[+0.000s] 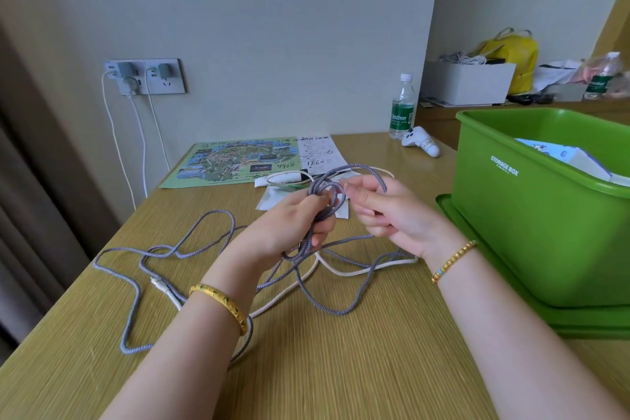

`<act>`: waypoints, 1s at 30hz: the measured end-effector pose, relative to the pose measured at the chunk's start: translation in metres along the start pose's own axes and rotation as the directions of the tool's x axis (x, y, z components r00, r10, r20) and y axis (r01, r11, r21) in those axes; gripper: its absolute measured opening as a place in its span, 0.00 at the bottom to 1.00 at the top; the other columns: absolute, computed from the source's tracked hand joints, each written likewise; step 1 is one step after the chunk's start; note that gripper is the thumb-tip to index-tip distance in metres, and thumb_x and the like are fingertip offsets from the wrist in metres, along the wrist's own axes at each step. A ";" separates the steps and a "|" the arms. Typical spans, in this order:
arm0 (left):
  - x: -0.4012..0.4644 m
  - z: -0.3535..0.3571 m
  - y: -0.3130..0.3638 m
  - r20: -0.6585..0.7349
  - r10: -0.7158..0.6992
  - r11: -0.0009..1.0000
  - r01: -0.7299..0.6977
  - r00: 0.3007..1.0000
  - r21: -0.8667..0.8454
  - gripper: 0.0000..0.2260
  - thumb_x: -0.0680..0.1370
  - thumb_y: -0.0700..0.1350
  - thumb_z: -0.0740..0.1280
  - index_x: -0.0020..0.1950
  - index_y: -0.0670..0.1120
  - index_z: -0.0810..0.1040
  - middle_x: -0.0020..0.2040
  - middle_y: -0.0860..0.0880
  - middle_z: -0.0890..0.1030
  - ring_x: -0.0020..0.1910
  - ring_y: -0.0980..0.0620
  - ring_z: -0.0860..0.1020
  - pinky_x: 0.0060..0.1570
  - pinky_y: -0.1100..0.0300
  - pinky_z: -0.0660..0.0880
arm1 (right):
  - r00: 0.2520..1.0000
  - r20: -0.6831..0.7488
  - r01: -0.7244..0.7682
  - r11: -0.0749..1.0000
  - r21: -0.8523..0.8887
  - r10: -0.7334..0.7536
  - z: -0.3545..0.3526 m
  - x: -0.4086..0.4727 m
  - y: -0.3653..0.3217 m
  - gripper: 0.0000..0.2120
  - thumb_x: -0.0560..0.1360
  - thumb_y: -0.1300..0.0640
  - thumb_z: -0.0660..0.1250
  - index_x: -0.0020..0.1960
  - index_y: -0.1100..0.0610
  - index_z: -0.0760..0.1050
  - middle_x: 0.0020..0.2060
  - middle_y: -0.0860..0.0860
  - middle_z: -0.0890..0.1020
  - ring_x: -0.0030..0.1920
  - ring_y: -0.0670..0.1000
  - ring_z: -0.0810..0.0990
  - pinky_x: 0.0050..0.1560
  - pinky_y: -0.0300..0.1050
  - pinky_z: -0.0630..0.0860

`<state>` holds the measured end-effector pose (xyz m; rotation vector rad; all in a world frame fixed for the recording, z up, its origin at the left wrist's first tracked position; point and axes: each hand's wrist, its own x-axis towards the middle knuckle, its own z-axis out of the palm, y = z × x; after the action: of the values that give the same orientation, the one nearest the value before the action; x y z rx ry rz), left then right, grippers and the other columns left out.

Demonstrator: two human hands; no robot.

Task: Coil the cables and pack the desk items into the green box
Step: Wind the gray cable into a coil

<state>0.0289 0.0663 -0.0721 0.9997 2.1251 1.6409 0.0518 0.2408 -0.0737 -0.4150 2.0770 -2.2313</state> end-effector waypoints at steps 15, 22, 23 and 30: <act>0.005 -0.013 -0.004 -0.255 -0.053 0.972 -0.009 0.966 -0.236 0.14 0.82 0.50 0.52 0.40 0.46 0.67 0.25 0.53 0.69 0.20 0.56 0.63 0.20 0.66 0.61 | 0.958 -0.281 0.092 0.989 0.116 -0.056 -0.014 0.000 -0.006 0.09 0.67 0.54 0.69 0.43 0.58 0.73 0.21 0.43 0.66 0.22 0.42 0.64 0.23 0.34 0.69; 0.011 -0.012 -0.008 -0.664 -0.142 0.889 -0.200 0.734 -0.411 0.14 0.82 0.51 0.53 0.38 0.49 0.67 0.25 0.55 0.71 0.24 0.59 0.69 0.23 0.67 0.69 | 0.992 -0.100 -0.077 0.995 0.057 0.082 0.001 0.003 0.004 0.07 0.77 0.60 0.61 0.45 0.61 0.77 0.22 0.46 0.68 0.22 0.43 0.66 0.22 0.33 0.65; 0.011 -0.012 -0.008 -0.685 -0.162 0.869 -0.226 0.710 -0.440 0.14 0.82 0.52 0.53 0.38 0.49 0.67 0.26 0.54 0.71 0.24 0.59 0.69 0.24 0.67 0.69 | 0.991 -0.073 -0.111 0.993 0.048 0.114 0.004 0.004 0.006 0.08 0.78 0.59 0.60 0.45 0.60 0.77 0.22 0.45 0.67 0.21 0.43 0.64 0.20 0.33 0.62; 0.011 -0.007 -0.005 -0.592 -0.227 0.730 -0.267 0.773 -0.629 0.15 0.82 0.53 0.51 0.41 0.48 0.67 0.41 0.47 0.84 0.35 0.50 0.83 0.35 0.61 0.79 | 0.908 0.148 -0.351 0.904 -0.244 0.392 0.023 0.004 0.019 0.15 0.79 0.50 0.58 0.45 0.58 0.77 0.20 0.45 0.64 0.17 0.41 0.59 0.16 0.31 0.54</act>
<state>0.0154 0.0678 -0.0729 0.2105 1.4869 2.7765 0.0512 0.2161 -0.0911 -0.2097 2.0863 -1.6925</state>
